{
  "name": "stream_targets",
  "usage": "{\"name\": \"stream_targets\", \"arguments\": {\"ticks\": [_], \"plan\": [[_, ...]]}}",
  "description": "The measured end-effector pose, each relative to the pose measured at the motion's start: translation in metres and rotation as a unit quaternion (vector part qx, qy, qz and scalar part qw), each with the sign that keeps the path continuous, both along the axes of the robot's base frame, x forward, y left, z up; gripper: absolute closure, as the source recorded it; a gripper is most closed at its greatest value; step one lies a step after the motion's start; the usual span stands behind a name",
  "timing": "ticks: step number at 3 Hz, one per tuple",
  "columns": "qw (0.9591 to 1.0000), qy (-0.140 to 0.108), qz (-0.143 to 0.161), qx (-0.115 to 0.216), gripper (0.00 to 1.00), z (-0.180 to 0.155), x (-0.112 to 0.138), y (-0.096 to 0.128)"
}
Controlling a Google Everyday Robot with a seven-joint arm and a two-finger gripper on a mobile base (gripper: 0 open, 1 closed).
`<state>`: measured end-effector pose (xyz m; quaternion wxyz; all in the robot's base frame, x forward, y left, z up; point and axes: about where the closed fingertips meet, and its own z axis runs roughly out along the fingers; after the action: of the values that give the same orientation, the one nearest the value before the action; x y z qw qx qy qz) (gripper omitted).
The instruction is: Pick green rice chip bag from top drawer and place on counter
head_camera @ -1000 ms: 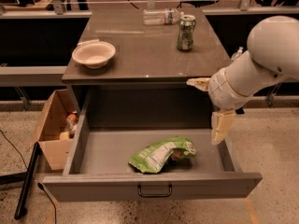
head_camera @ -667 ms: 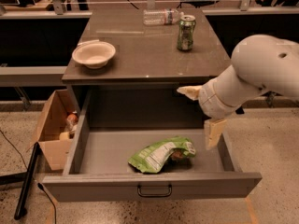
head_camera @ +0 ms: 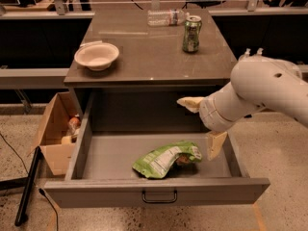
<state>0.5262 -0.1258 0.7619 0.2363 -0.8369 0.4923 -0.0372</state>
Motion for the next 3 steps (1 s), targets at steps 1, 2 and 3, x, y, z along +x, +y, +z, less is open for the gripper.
{"name": "stream_targets", "arguments": {"ticks": [1, 2, 3], "plan": [[0.9984, -0.017, 0.054, 0.008, 0.0, -0.023, 0.004, 0.008], [0.9955, -0.029, 0.089, 0.019, 0.0, -0.038, 0.008, 0.016], [0.9933, -0.016, 0.108, 0.039, 0.0, -0.058, 0.009, 0.029]]}}
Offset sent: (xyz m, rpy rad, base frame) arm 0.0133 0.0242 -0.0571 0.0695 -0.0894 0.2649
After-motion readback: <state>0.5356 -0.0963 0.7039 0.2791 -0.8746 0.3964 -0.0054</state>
